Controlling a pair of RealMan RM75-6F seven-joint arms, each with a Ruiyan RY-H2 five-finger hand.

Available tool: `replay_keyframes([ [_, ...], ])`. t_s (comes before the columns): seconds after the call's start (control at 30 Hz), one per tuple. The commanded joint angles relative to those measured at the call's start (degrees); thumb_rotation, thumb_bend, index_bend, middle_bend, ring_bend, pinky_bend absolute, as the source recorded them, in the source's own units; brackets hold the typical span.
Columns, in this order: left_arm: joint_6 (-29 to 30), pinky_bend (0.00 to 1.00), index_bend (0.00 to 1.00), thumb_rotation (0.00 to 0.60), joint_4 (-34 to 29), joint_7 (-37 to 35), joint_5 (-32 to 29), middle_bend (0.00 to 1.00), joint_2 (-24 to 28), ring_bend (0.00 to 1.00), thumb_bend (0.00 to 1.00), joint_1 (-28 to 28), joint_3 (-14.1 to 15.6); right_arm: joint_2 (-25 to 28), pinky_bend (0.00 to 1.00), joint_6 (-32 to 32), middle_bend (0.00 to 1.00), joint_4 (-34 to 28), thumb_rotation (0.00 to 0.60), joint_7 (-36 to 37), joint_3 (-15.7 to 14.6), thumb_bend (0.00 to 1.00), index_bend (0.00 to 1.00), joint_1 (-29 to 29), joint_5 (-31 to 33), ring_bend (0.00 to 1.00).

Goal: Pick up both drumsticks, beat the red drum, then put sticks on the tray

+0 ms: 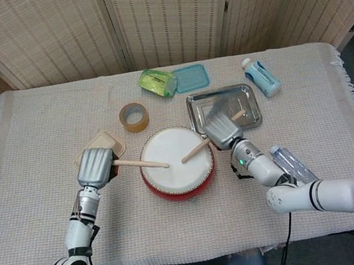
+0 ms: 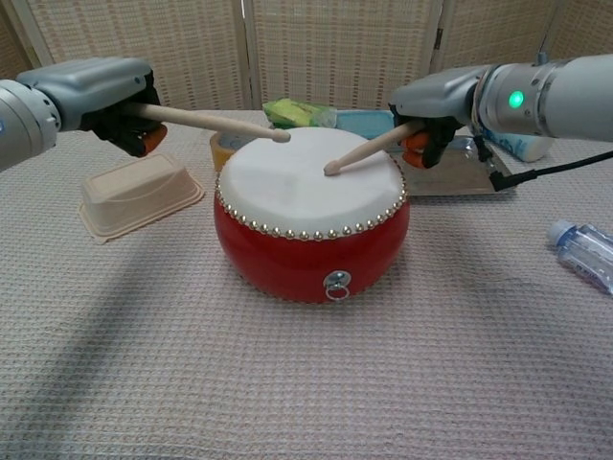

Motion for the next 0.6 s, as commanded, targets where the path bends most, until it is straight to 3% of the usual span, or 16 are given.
replay_keyframes([
  [0.03,-2.06,1.0,1.0,0.6,2.38,1.19,-1.84,1.0,-2.27,1.0,0.72,-0.78,0.88,3.56,1.0,2.63,1.0,-4.52,0.6,3.87,2.75,0.49,1.0,-1.44,-3.84,1.0],
  [0.23,-3.24,1.0,1.0,0.6,6.18,4.57,-4.67,1.0,-5.14,1.0,0.72,-2.13,1.53,5.97,1.0,3.32,1.0,-7.29,0.6,4.02,2.8,0.49,1.0,-2.6,-5.04,1.0],
  [0.5,1.71,1.0,1.0,0.6,0.11,1.05,-1.01,1.0,-0.57,1.0,0.72,-0.05,-1.09,0.45,1.0,0.07,1.0,-0.17,0.6,-2.54,-0.36,0.49,1.0,-0.55,2.51,1.0],
  [0.6,1.77,1.0,1.0,0.6,-0.64,1.51,-0.66,1.0,-0.09,1.0,0.72,-0.01,-0.88,0.06,1.0,1.0,1.0,-0.24,0.6,-3.3,-0.07,0.49,1.0,-0.3,3.06,1.0],
])
